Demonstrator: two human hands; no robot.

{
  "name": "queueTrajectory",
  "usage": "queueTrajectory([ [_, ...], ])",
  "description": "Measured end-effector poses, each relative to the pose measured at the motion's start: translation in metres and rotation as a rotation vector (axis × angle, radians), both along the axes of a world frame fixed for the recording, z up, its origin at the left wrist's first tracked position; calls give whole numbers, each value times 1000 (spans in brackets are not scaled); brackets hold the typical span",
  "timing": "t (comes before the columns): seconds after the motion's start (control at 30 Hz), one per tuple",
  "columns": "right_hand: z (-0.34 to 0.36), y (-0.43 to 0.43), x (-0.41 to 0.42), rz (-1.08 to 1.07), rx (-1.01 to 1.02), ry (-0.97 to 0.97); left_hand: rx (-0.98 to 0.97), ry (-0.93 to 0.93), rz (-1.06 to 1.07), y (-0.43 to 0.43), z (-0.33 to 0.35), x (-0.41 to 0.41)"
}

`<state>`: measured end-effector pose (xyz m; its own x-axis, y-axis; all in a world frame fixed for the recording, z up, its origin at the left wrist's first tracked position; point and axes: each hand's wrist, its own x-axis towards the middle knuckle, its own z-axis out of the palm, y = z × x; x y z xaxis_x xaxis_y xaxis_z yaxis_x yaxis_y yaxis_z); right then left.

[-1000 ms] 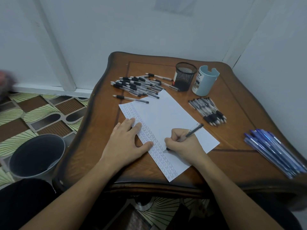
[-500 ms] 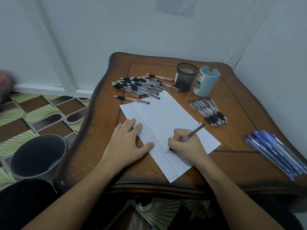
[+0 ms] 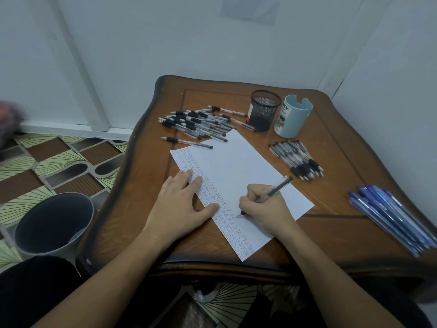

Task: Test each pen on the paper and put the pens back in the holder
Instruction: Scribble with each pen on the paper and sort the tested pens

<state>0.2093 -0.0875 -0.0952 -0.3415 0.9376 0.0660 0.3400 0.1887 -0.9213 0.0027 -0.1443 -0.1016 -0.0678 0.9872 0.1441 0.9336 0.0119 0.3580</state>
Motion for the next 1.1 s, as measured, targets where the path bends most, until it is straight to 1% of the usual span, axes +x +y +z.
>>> queueTrajectory([
  [0.17, 0, 0, -1, -3, -9, 38, 4, -8, -3, 0, 1, 0],
  [0.23, 0, 1, -1, 1, -5, 18, 6, -7, -3, 0, 1, 0],
  [0.33, -1, 2, 1, 12, -47, 36, -2, -2, -3, -1, 1, 0],
  [0.47, -1, 1, 0, -35, 22, -35, -9, 11, -4, 1, 1, 0],
  [0.53, 2, 3, 1, -93, -14, 55, -11, 9, -7, 0, 1, 0],
  [0.63, 9, 8, 1, -159, -200, 324, -14, 4, -6, 0, 0, -1],
  [0.67, 11, 8, 1, -179, -234, 360, -15, 4, -6, 0, 0, -1],
  [0.87, 22, 9, -2, -270, -257, 374, -1, -6, -5, 0, -1, -1],
  [1.0, 24, 9, -2, -247, -281, 410, 1, -11, -4, 0, -1, -1],
  [1.1, 26, 12, -1, -228, -367, 417, -3, -6, -10, 0, 0, -1],
])
